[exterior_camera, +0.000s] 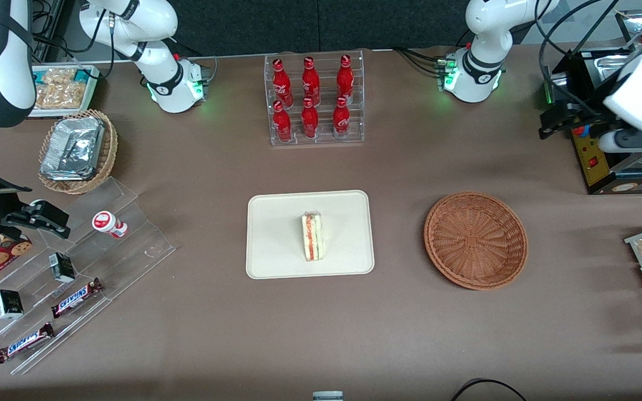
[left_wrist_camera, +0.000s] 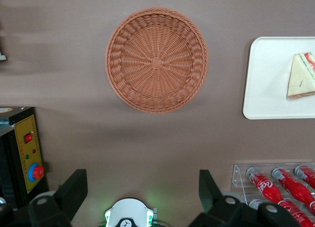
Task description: Place sandwich from basket to tray
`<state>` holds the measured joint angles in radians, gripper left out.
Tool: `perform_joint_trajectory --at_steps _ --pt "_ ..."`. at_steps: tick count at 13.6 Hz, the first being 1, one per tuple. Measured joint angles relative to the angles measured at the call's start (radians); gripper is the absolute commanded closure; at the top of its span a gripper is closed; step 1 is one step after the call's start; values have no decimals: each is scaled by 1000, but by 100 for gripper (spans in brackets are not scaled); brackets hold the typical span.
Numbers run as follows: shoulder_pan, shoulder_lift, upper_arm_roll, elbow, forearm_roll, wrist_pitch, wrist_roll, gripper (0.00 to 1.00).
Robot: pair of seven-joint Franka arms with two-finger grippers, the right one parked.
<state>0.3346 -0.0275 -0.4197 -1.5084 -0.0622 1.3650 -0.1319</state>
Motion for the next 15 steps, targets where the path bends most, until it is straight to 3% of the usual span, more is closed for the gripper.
perform_joint_trajectory --at_steps 3,9,15 --pt "0 11 3 0 44 0 1 0" --pt "-27 55 -1 -1 49 8 3 0" --pt "-289 55 252 0 59 13 3 0"
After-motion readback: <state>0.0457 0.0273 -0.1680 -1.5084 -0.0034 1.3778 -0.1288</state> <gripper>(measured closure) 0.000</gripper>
